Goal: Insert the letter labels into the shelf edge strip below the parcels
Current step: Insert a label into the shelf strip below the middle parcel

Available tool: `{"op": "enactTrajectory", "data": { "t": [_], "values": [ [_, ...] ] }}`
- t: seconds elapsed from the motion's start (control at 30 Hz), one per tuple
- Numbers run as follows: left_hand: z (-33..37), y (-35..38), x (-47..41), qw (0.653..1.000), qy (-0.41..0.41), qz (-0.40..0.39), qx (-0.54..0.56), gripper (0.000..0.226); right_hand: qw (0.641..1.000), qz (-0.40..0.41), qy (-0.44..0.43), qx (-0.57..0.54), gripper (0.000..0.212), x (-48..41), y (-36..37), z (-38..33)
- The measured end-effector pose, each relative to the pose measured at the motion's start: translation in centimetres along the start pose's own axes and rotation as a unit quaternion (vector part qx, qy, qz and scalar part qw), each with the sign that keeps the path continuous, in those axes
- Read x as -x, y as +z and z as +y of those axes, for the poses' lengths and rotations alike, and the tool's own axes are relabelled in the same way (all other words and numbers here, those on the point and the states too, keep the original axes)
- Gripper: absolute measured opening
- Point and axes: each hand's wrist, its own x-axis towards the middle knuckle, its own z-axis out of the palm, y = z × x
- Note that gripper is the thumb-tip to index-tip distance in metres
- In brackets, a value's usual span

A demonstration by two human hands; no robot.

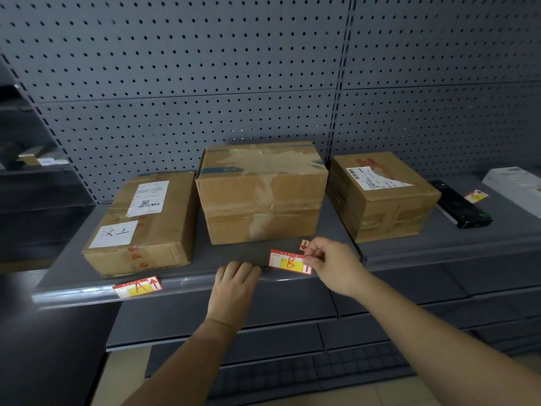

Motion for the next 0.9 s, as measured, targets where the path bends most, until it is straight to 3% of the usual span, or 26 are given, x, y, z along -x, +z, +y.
{"op": "enactTrajectory", "data": {
  "t": [0.5, 0.9],
  "values": [
    [1.4, -1.2, -0.8, 0.990, -0.107, -0.081, 0.044, 0.049, 1.000, 0.002, -0.002, 0.006, 0.003, 0.2, 0.2, 0.2],
    [0.2, -2.6, -0.7, 0.980, -0.079, -0.127, 0.133, 0.040, 0.996, -0.005, -0.052, 0.069, 0.010, -1.2, 1.7, 0.1]
  ]
}}
